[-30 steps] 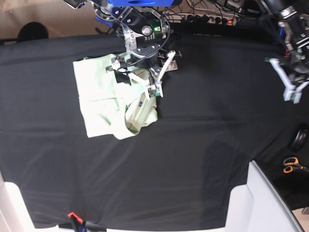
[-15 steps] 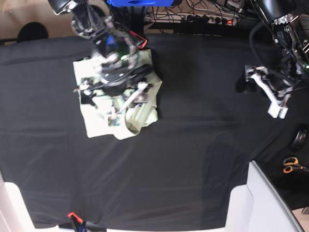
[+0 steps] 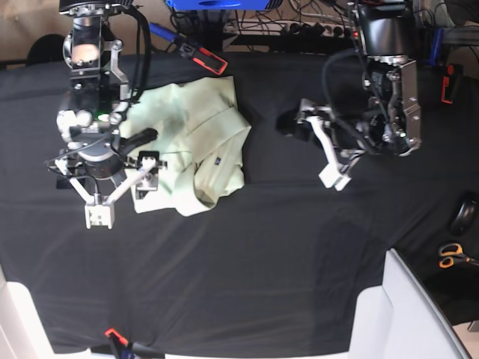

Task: Fold the T-shirt properly
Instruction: 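Release the shirt and raise the right gripper, then grasp the shirt's collar edge with the left gripper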

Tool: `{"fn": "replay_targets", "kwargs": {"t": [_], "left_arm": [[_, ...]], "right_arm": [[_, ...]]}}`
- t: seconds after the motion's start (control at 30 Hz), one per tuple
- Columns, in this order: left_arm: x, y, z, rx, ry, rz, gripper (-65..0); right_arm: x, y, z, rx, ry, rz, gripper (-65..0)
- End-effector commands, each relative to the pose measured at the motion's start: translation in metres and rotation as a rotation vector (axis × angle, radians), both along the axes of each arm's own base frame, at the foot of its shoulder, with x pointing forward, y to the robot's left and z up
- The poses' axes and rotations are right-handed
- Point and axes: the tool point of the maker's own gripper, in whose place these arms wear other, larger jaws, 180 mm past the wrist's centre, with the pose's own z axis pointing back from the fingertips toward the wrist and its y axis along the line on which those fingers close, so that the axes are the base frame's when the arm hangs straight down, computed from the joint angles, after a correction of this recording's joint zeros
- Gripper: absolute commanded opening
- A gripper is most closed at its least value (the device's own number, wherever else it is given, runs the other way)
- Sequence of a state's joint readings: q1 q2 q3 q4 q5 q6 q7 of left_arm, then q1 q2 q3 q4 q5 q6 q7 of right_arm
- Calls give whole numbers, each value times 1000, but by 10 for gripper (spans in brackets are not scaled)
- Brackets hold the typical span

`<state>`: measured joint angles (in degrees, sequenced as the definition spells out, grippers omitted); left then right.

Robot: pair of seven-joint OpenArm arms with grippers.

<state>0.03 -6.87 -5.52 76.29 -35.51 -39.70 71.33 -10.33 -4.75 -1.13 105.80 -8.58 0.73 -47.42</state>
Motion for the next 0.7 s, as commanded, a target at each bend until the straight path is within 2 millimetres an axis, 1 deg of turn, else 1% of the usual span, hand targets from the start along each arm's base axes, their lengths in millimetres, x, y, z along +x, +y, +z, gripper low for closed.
{"fn": "replay_targets", "kwargs": {"t": [0.0,0.07,0.1,0.13,0.23,0.3,0.4,0.47,0.53,0.67], "left_arm": [[15,-7,14,-42,-53,-3,-39],[16,-22,19,-120,-55,-6,-39],[16,-27,21,-165,-50,-1,-39],[21,-29,25,-198,-52,5,-39],[21,-44,22,-299,-5,11,-39],[22,-49,19,-321,21,5,-40],[19,-62,13,-327,55,-34,-39],[18,-70,14,-329,57,-58,-42],[18,-83,16,-337,56,-90,-44],[14,-92,11,-314,69,-135,-45]], "right_arm": [[7,-3,10,-5,-39,9,-122],[5,-3,2,-8,-11,38,-122],[3,-3,-4,-9,6,44,-122],[1,-4,-8,-8,19,43,-122],[-3,-3,-19,-6,50,49,-122],[-4,-2,-23,-5,60,50,-122],[-4,1,-24,-2,64,57,-122],[-4,1,-25,-2,66,57,-122],[-5,1,-25,-2,69,56,-122],[-6,1,-26,0,70,56,-123]]}}
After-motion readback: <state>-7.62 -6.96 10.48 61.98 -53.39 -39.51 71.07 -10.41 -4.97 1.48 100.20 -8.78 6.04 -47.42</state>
